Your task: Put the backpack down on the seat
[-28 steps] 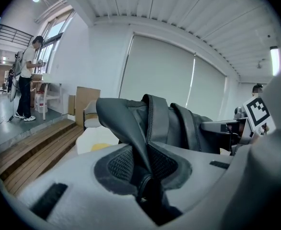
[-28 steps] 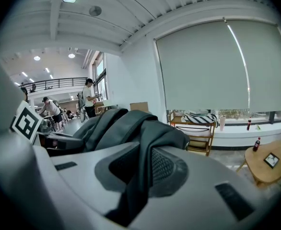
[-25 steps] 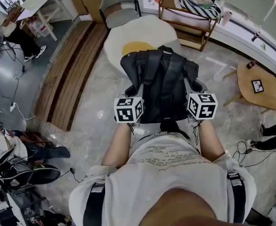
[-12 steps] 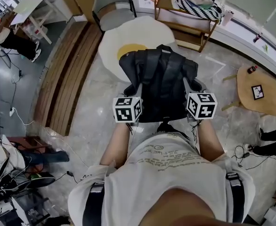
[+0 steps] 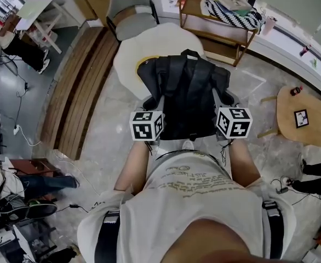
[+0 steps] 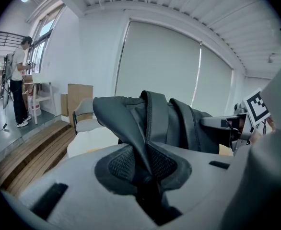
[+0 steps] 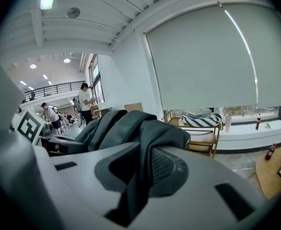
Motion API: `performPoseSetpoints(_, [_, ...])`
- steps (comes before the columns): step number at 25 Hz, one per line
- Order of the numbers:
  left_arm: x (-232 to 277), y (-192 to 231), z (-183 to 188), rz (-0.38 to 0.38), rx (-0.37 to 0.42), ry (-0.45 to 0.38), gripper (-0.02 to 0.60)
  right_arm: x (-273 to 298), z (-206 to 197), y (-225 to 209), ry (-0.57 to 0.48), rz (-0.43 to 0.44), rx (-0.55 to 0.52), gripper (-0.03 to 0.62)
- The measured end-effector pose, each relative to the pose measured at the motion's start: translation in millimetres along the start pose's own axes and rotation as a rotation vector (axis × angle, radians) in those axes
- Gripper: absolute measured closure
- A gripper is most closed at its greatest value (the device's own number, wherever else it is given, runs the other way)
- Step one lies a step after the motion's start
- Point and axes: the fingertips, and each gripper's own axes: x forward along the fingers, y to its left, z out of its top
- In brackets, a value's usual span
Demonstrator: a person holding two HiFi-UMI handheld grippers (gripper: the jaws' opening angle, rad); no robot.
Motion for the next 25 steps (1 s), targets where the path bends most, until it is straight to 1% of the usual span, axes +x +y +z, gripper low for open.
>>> performPoseSetpoints(5, [22.3, -10.0, 11.5, 0.011, 0.012, 0.005, 0.499, 9.4, 9.4, -24.2, -0.019, 0.007, 0.013, 0.54])
performPoseSetpoints(9, [34.2, -13.5, 15.6, 0.009, 0.023, 0.02, 0.5, 15.5, 10.8, -35.5, -0.02, 0.002, 0.031, 0.54])
performPoseSetpoints(19, [59.4, -10.7, 15.5, 0.013, 0.01, 0.048, 0.502, 34.5, 7.3, -52.0, 0.019, 0.004, 0.04, 0.54])
performPoseSetpoints(25, [70.3, 4.6, 18.4, 0.019, -0.005, 0.053, 0.503, 55.8, 12.6, -49.3, 0.032, 0.013, 0.029, 0.54])
